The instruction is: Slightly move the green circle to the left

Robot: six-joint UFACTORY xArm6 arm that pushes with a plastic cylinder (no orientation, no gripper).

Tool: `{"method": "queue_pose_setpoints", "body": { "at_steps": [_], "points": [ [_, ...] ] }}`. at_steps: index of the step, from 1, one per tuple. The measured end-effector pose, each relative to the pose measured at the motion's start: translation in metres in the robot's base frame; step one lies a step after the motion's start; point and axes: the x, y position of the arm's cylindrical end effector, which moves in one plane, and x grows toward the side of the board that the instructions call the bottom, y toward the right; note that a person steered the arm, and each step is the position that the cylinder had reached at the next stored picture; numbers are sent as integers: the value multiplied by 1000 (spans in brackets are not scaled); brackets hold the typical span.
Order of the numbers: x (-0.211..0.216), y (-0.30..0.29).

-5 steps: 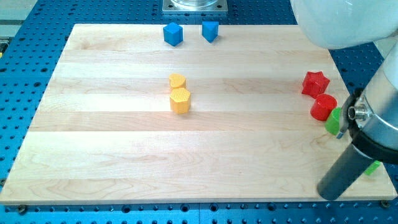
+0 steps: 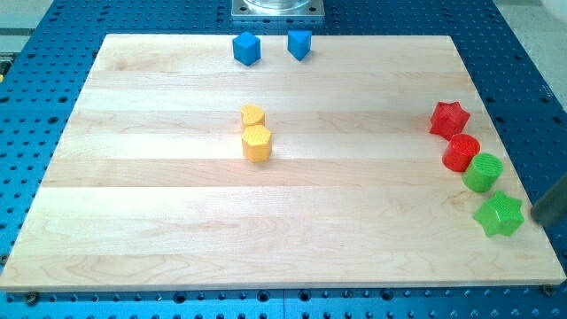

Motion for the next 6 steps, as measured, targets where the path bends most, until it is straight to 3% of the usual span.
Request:
{"method": "queue_pose_setpoints", "body": {
  "at_steps": [1,2,4,5,6],
  "points": [
    [-43,1],
    [-48,-8],
    [-46,-47],
    [-21,-66],
    [0,-15]
  ]
}}
